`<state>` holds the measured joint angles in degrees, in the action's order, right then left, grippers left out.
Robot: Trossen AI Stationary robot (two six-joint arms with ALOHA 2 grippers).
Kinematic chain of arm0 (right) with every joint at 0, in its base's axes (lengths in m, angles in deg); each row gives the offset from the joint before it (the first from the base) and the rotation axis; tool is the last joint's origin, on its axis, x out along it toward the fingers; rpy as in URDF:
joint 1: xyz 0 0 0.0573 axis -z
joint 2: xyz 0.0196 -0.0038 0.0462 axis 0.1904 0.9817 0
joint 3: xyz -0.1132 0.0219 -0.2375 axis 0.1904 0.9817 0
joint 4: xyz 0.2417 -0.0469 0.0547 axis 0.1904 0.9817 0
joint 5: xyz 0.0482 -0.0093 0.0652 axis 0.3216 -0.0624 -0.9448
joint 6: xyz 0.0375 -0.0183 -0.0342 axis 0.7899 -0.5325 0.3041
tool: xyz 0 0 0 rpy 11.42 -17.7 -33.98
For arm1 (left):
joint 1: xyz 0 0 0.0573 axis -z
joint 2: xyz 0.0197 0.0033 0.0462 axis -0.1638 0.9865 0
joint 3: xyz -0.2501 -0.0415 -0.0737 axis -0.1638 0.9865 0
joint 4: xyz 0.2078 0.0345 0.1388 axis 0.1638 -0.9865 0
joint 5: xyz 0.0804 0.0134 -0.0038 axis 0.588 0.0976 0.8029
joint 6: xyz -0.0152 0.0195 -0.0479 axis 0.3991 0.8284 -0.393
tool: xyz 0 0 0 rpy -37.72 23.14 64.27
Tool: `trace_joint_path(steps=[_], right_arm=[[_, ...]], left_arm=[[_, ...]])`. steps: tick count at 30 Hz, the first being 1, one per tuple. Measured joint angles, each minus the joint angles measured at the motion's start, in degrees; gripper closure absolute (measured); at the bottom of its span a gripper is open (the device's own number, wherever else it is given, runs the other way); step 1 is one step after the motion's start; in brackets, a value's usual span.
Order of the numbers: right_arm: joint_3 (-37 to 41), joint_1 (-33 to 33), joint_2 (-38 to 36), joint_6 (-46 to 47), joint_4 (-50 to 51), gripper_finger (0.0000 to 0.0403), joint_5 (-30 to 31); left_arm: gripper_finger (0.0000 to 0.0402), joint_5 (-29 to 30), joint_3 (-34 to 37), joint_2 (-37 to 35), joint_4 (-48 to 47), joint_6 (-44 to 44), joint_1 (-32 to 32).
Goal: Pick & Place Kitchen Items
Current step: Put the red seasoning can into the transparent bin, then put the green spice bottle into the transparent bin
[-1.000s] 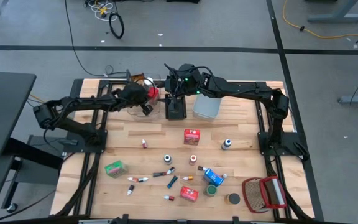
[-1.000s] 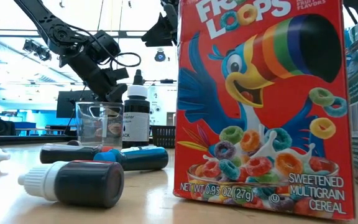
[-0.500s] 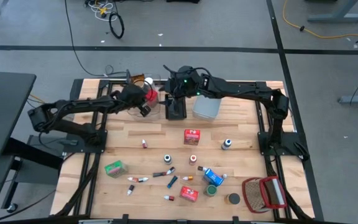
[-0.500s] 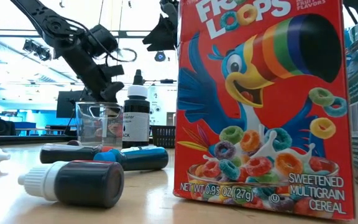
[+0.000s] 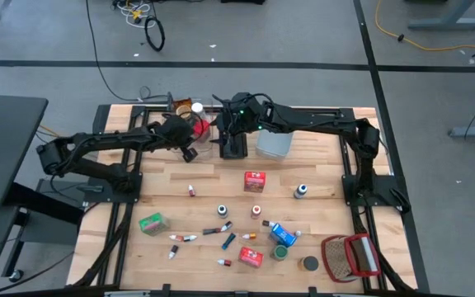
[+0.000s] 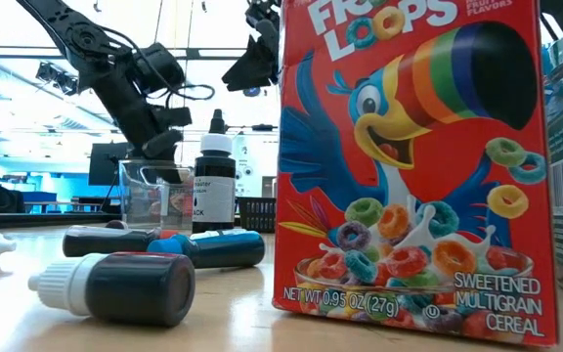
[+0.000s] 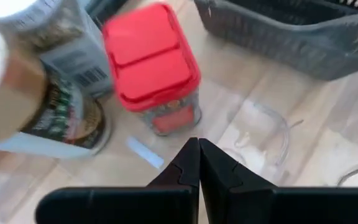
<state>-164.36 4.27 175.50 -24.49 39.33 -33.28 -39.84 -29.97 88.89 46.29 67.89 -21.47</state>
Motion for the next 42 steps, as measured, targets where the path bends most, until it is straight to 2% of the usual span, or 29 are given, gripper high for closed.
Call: trace_joint_path(steps=[8,17,23,35,39,42], right_arm=[[0.00,-0.37,0.04,3.01,0.03,0.0117,-0.02],[0.00,-0.48,0.04,3.43,-0.04,0.0117,-0.07],[0.00,-0.57,0.04,4.99,0.20,0.0117,-0.05],[0.00,-6.42,0.04,5.33,4.92,0.0131,0.02],[-0.02,-9.56,0.04,7.90,6.91,0.0144,0.02],[-0.02,-11.89,0.04,11.78,7.59,0.0153,1.42]], left_arm=[[0.0398,-0.20,-1.27,7.91,10.74,4.09,-0.93],[0.0398,-0.41,-6.56,10.02,10.05,6.67,-2.35],[0.0396,-3.93,-7.45,9.99,11.15,6.44,-2.52],[0.0393,-4.01,-7.43,8.72,10.65,3.34,-0.92],[0.0396,-1.46,-7.39,4.69,9.70,4.10,-0.15],[0.0396,-5.36,-7.36,-1.03,8.59,5.16,0.34]])
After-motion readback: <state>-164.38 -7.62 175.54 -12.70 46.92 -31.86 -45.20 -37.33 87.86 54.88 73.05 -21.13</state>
